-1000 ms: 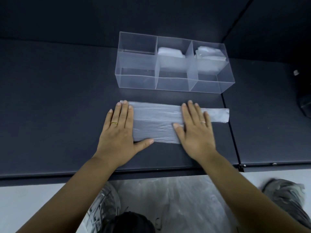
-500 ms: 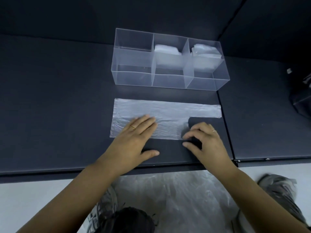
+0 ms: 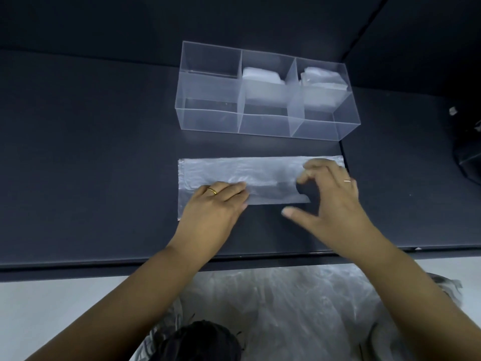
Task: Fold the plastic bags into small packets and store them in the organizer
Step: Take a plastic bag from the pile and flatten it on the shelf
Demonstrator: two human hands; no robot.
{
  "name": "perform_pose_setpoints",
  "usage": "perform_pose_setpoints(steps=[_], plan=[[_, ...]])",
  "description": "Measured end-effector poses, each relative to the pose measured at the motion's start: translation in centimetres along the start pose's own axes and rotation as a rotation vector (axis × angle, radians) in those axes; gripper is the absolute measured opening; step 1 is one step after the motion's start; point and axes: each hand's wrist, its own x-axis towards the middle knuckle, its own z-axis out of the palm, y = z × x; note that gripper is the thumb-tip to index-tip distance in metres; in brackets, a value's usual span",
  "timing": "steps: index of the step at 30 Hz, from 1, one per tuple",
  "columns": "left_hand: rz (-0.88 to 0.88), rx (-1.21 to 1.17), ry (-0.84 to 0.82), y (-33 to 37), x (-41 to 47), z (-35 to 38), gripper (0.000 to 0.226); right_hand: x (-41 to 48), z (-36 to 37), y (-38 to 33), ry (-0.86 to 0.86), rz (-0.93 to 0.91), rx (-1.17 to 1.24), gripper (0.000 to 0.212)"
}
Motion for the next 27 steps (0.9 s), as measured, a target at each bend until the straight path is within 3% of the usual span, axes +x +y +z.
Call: perform_pose_setpoints(steps=[2,3,5,7,8,12,15,21,24,26,27], plan=[[-0.003,-0.019,-0.023,0.0,0.2,-0.3,0.016,0.4,1.1,-1.1,-0.102,-0.119,-0.102,0.075],[-0.016,-0.036,-0.035,0.1,0.3,-0.5,0.011,0.6,1.8,-1.6,-0.157,-0.145,-0.138,0.079],[-0.043,-0.076,-0.075,0.1,0.4,-1.0,0.010,1.2,3.2,-1.7,-0.152,-0.145,-0.136,0.057],[-0.066,-0.126,-0.115,-0.5,0.3,-1.7,0.008,1.9,3.4,-0.9,-0.045,-0.099,0.019,0.022],[-0.110,-0.173,-0.126,-1.0,0.1,-2.1,0.010,2.2,3.1,-0.4,-0.003,-0.041,0.134,0.014],[-0.505,-0.500,-0.064,-4.3,-1.1,-3.9,0.012,3.5,1.6,1.6,-0.091,0.276,0.445,0.017],[-0.771,-0.747,-0.003,-6.2,-1.3,-4.5,0.013,4.3,1.9,2.5,-0.039,0.397,0.541,0.025],[-0.954,-0.708,0.121,-6.9,-0.1,-3.4,0.014,5.7,3.5,2.1,0.072,0.522,0.458,0.028],[-0.822,-0.353,0.279,-5.4,-0.1,-3.1,0.008,6.0,3.9,2.0,0.131,0.556,0.422,0.026],[-0.542,-0.154,0.310,-3.5,0.0,-2.7,0.019,6.1,4.0,1.9,0.128,0.562,0.408,0.028],[-0.398,-0.110,0.249,-2.6,0.1,-2.2,0.025,6.1,3.9,1.8,0.122,0.562,0.407,0.029]])
